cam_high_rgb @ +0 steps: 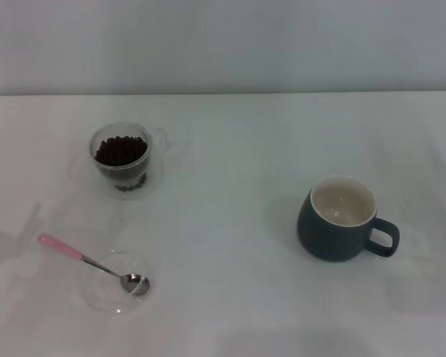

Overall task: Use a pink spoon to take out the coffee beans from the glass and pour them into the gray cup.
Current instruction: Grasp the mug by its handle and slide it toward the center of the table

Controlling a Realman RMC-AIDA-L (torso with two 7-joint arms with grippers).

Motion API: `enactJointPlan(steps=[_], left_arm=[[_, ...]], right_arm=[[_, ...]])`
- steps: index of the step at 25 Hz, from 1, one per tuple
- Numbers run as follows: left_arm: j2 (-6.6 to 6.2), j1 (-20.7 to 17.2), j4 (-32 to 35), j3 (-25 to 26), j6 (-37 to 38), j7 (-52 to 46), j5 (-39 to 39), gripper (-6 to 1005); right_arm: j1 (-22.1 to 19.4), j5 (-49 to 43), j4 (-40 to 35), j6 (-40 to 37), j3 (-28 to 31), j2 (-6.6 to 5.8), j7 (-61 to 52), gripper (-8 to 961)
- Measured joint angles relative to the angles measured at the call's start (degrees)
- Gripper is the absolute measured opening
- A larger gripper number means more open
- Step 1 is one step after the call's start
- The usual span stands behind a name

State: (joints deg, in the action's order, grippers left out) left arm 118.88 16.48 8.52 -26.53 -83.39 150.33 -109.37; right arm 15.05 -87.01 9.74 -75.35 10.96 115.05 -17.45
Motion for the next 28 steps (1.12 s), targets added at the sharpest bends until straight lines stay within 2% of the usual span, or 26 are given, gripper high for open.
enactJointPlan(steps=[3, 7, 13, 20, 28], left_arm=[[-0.14, -0.1, 0.0, 0.0, -0.1, 0.0, 0.1, 859], [-0.16, -0.6, 0.1, -0.1, -0.5, 0.2, 0.4, 859], [-0.06, -0.7, -0.1, -0.1, -0.1, 2.1, 0.9, 858], [-0.05, -0.7, 0.0, -0.1, 0.1, 3.0, 1.0, 858], [0.12, 0.0, -0.4, -0.1, 0.9, 3.0, 1.0, 858]], right_arm=[[0.0, 0.2, 0.1, 0.1, 0.1, -0.02, 0.2, 849], [0.8, -1.5, 0.1, 0.1, -3.7, 0.00, 0.0, 848], [1.1, -1.2, 3.2, 0.1, -3.6, 0.10, 0.0, 847], [-4.2, -1.6, 10.0, -8.4, -5.6, -0.10, 4.3, 845], [-11.4, 5.9, 26.7, -11.2, -5.8, -0.15, 29.4, 843]])
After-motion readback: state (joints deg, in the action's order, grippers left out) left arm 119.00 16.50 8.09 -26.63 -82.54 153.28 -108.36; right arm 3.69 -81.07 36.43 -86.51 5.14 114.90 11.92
